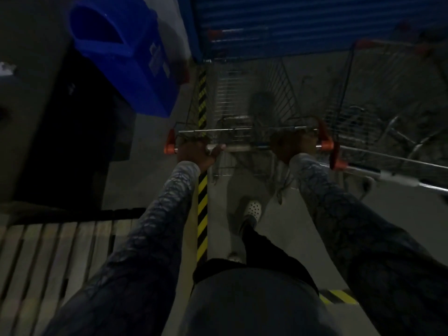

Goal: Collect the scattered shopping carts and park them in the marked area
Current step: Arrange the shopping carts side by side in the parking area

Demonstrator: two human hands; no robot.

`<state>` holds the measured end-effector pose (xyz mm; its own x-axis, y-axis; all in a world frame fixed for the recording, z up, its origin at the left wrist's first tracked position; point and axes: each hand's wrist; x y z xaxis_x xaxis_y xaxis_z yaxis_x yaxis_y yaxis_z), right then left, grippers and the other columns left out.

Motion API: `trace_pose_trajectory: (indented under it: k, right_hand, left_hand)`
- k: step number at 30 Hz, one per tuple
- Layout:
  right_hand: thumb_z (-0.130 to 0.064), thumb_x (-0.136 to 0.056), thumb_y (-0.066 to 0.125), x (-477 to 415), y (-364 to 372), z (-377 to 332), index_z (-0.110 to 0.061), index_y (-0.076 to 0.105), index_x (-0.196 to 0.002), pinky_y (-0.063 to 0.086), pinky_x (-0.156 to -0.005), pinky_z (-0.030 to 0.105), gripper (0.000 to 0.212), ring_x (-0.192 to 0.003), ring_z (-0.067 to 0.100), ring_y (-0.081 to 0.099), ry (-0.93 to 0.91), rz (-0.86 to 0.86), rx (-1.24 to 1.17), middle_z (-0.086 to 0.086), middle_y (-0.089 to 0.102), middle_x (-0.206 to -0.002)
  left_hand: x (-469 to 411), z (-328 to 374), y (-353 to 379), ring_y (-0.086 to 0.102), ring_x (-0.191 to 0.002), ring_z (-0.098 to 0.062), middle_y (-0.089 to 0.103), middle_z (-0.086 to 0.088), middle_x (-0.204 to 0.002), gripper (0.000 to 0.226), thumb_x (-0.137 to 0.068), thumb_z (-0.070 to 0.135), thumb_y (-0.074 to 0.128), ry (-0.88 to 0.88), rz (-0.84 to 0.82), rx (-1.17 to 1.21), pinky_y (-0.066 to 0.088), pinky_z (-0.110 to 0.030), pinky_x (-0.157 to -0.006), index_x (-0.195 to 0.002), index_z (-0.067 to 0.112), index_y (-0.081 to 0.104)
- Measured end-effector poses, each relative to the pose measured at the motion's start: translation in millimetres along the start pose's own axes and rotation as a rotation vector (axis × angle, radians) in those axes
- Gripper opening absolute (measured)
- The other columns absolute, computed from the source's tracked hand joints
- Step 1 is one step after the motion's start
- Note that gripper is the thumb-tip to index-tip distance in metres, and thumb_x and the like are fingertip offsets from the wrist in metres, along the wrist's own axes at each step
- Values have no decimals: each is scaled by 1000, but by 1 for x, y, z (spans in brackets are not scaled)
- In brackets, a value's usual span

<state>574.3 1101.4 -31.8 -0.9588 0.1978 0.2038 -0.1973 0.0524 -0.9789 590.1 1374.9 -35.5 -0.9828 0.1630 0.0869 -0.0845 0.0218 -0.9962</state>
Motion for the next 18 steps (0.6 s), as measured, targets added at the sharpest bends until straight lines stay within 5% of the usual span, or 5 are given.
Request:
trace_pose_trajectory:
  k: [4,10,15,18]
  right_hand:
    - [-59,-91,30,61,4,2,-7,73,-94,48,-77,40,67,-93,44,67,-3,147,-31,22,71,-96]
    - [-60,-78,4,130,28,2,-9,70,-94,44,-73,40,85,-87,43,66,-31,82,-8,20,71,-94]
    - [-57,-83,7,180,35,9,-12,70,-91,36,-68,36,79,-88,40,67,-50,89,67,16,72,-93]
    - [-57,-83,3,212,41,20,-15,68,-103,42,-78,41,79,-96,42,65,-127,153,153,15,71,-101]
  left_hand:
    - [56,-6,12,62,-108,-33,72,-11,-106,86,-87,79,14,51,39,-54,33,-47,-102,-106,18,72]
    - [128,-11,21,65,-88,-32,72,-10,-83,92,-88,82,8,39,32,-3,41,-45,-91,-84,18,73]
    - [185,-3,24,65,-94,-33,73,-11,-93,88,-88,81,16,37,25,4,39,-46,-96,-102,14,71]
    - [217,5,24,62,-104,-32,69,-10,-108,90,-77,88,22,-74,-22,191,44,-44,-96,-112,20,68]
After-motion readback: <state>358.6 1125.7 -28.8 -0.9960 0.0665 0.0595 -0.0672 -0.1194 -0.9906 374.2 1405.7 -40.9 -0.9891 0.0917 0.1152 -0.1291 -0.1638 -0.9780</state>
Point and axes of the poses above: each hand's wrist, its own x-axis away from the middle knuckle, its own y-axis out of the palm, z = x × y
